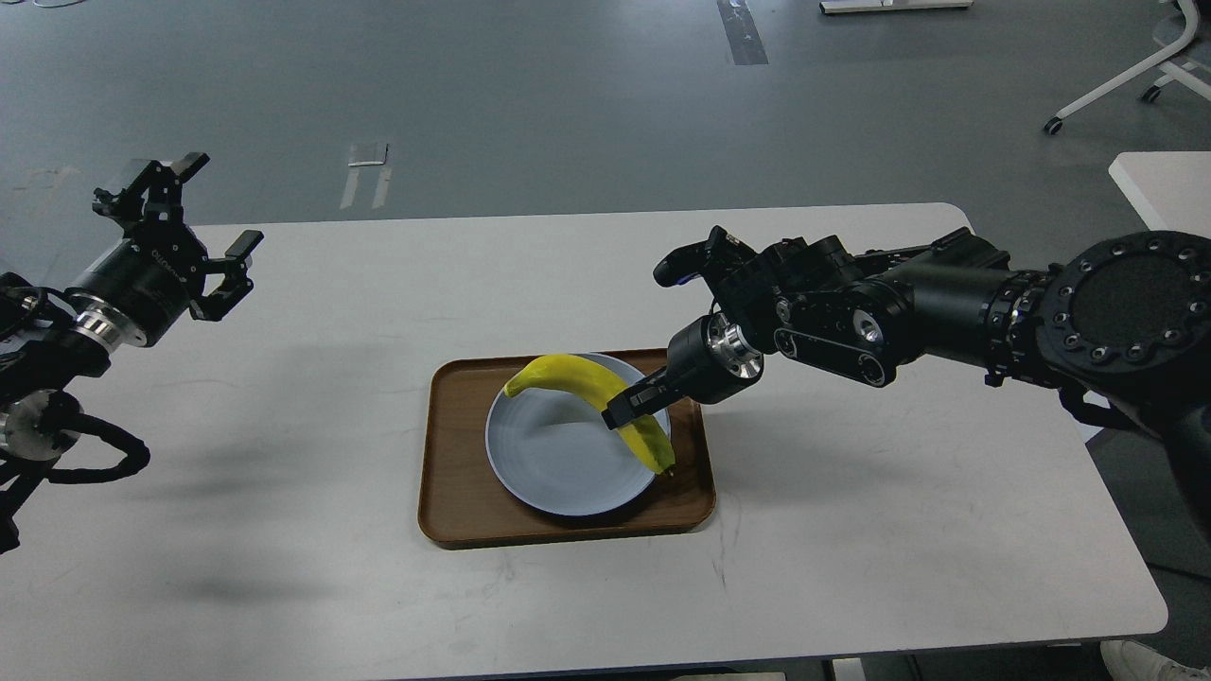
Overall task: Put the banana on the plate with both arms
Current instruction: 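Lower the banana onto the plate and release it from the right gripper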
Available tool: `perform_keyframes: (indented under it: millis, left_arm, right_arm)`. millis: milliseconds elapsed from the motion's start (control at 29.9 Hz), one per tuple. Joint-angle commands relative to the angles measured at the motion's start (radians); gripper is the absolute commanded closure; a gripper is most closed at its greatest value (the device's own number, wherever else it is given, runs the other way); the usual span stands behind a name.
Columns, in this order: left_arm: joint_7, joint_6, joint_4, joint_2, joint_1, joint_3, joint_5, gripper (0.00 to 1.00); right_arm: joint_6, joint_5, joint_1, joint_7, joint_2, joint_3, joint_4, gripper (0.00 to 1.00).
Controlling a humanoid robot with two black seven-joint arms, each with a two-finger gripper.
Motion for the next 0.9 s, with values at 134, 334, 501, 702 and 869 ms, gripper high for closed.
perform_keyframes:
  millis: [134,334,501,702,869]
  left_arm:
    - [0.0,0.0,0.0,0.001,0.0,0.001,0.0,0.01]
    - [0.0,0.0,0.0,0.003,0.0,0.001,0.0,0.01]
    - [0.0,0.0,0.0,0.003,0.0,0.0,0.0,0.01]
    - [0.0,0.0,0.0,0.001,0.0,0.0,0.0,0.01]
    - [0.0,0.0,0.0,0.003,0.0,0.0,0.0,0.01]
  right_arm:
    - [0.0,0.039,-0.006,0.0,0.0,0.003,-0.003,0.85]
    - [0.0,0.039,-0.02,0.0,0.0,0.005,-0.003,0.66]
    - [0.0,0.051,-0.025,0.0,0.0,0.014,-0.005,0.33]
    - [0.0,0.09,-0.025,0.0,0.0,0.022,-0.014,0.0]
    - [0.0,0.096,-0.019,0.0,0.0,0.086,-0.015,0.0]
